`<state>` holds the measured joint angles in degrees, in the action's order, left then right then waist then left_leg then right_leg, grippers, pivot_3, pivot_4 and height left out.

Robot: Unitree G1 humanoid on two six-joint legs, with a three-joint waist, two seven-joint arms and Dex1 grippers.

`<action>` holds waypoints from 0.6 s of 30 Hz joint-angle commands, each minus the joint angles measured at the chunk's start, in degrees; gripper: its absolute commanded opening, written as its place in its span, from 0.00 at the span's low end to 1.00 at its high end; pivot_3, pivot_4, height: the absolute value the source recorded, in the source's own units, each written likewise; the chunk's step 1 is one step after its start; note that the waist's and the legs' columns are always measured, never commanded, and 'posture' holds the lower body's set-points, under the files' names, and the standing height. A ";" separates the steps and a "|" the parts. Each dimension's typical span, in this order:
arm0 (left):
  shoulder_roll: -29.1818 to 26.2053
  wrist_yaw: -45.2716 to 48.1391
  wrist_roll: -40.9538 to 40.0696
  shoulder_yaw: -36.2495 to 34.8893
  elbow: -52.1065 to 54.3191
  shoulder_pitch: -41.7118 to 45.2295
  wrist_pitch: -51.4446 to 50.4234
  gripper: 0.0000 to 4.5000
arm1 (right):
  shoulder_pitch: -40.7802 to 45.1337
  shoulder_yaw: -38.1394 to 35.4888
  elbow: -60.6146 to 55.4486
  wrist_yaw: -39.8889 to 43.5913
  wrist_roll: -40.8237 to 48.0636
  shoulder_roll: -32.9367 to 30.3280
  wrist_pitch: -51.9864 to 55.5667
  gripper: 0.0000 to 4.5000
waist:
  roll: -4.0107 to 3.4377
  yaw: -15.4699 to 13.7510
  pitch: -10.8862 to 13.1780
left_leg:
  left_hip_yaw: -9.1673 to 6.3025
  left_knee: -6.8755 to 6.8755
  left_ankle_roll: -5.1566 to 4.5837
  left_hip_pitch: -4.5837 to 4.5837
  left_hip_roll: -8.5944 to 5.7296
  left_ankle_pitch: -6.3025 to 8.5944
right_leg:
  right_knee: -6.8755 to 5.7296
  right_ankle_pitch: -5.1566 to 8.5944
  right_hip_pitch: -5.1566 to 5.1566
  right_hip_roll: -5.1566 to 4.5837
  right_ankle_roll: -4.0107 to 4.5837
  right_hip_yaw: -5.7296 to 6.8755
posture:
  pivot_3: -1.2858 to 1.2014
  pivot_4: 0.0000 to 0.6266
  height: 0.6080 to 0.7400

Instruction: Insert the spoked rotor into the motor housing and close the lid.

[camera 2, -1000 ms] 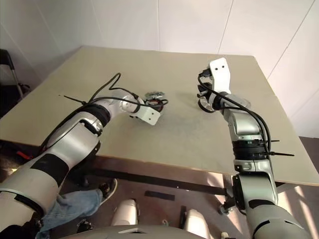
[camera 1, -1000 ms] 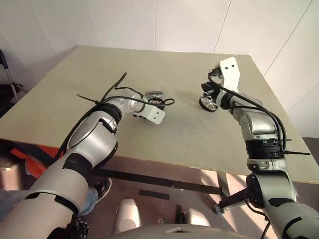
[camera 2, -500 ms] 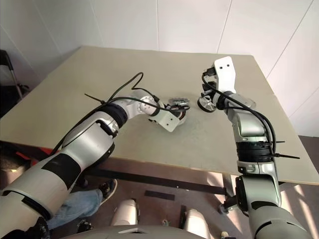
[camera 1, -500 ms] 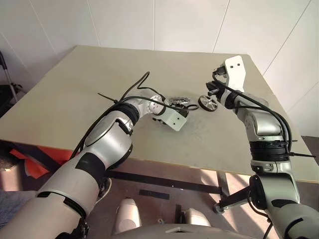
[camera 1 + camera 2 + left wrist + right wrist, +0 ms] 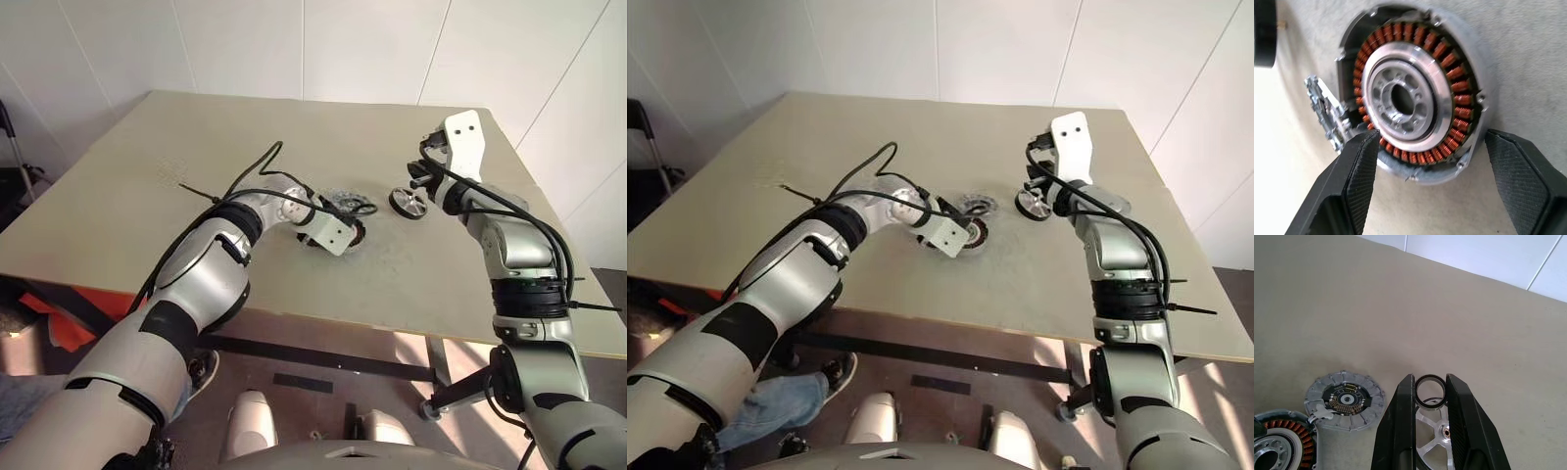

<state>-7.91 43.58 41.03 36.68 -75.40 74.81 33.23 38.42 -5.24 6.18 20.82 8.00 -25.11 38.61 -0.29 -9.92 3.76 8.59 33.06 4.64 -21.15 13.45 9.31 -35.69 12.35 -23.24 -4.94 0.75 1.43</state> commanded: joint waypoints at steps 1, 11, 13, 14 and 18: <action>-3.42 3.35 -4.96 -4.56 1.77 1.84 -0.23 0.80 | 1.71 0.83 0.56 1.87 0.38 0.12 -3.08 0.13 | 0.00 0.07 0.00 | 0.00 0.00 0.00 0.00 0.01 0.00 | 0.00 0.00 -0.01 0.01 0.00 0.00 | 0.52 0.00 1.00; -11.30 28.87 -26.83 -19.34 16.16 -8.83 -11.91 0.80 | -1.88 7.59 1.22 7.35 -1.12 0.90 -6.67 0.13 | -0.01 -0.11 0.01 | 0.03 -0.04 -0.04 -0.01 0.03 0.03 | 0.05 0.01 -0.01 0.00 0.02 0.02 | 0.52 0.00 1.00; -13.01 32.29 -30.59 -21.38 23.74 -12.28 -17.77 0.80 | -2.33 8.50 1.18 8.29 -0.70 1.60 -6.29 0.13 | -0.02 -0.11 0.02 | 0.03 -0.04 -0.04 -0.03 0.06 0.03 | 0.02 0.02 -0.03 0.01 0.03 0.04 | 0.52 0.00 1.00; -14.51 32.97 -31.93 -22.33 28.00 -14.65 -20.35 0.80 | -2.76 9.24 0.53 8.76 -0.40 2.20 -5.76 0.13 | -0.02 -0.08 0.02 | 0.04 -0.04 -0.04 -0.04 0.08 0.03 | 0.01 0.02 -0.05 0.01 0.03 0.04 | 0.52 0.00 1.00; -19.47 32.76 -35.23 -24.99 40.45 -23.10 -29.76 0.80 | -4.40 11.69 -1.00 9.67 -0.73 4.11 -5.22 0.13 | -0.05 1.05 0.03 | 0.07 -0.09 -0.02 0.02 0.17 0.02 | -0.02 0.04 -0.07 0.08 0.06 0.05 | 0.52 0.00 1.00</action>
<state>-26.22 76.26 8.06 13.48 -39.73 52.79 6.96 33.67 6.36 7.98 30.19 7.19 -21.16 33.74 -0.34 -8.87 3.79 8.66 32.96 4.62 -21.13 13.63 9.33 -35.71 12.39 -23.30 -4.86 0.82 1.49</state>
